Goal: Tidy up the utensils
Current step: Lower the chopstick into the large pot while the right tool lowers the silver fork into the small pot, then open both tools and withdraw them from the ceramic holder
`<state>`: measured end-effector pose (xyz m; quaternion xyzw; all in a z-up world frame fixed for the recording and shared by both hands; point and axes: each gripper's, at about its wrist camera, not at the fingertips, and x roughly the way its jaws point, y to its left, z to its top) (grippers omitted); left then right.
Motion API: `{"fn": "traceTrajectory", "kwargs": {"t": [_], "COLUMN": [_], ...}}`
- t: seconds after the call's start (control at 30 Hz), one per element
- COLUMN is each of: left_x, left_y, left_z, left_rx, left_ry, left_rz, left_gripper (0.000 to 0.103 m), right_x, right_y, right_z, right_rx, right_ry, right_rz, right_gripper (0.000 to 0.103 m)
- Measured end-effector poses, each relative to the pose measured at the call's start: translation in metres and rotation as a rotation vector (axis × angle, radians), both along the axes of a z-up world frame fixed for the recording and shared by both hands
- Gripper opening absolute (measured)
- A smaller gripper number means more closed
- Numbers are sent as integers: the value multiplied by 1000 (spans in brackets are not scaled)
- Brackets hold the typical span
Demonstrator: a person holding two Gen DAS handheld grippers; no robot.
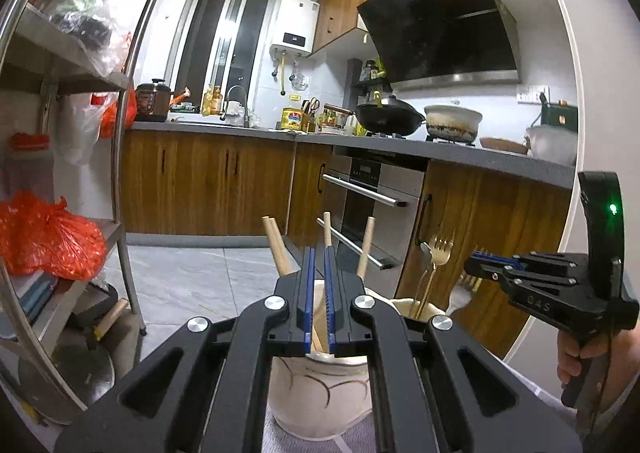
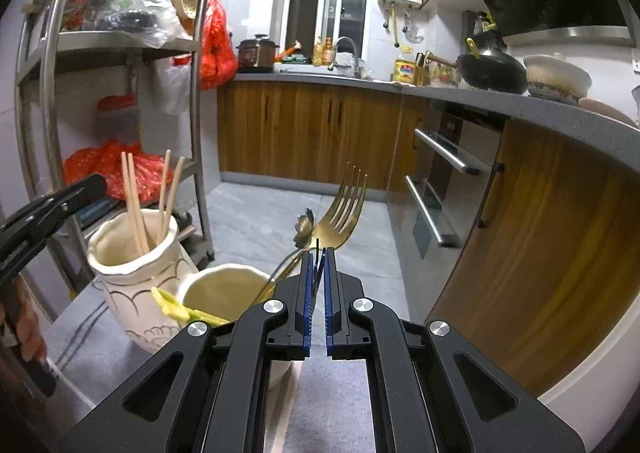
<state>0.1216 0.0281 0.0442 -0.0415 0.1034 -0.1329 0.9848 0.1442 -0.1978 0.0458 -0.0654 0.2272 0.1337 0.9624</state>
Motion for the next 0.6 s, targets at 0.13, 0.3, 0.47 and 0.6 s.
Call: {"fn": "traceTrajectory", "kwargs": {"t": [0.13, 0.3, 0.47, 0.6], "left_x": [-5, -10, -18, -28], "left_y": [-9, -14, -13, -14], "left_z": [3, 8, 13, 16], "left_rx": [48, 56, 48, 49], "left_ry": [1, 20, 42, 55], "left_rz": [9, 22, 41, 61], "left_gripper": [5, 12, 57, 89], "right_x": [-3, -9, -17, -23], "right_y": [-3, -11, -21, -30], "right_z": [3, 11, 22, 29], "right_rx": [19, 72, 135, 224], "right_ry": [-11, -37, -69, -72], "right_rz": [5, 14, 22, 41], "right_gripper": [26, 55, 83, 98]}}
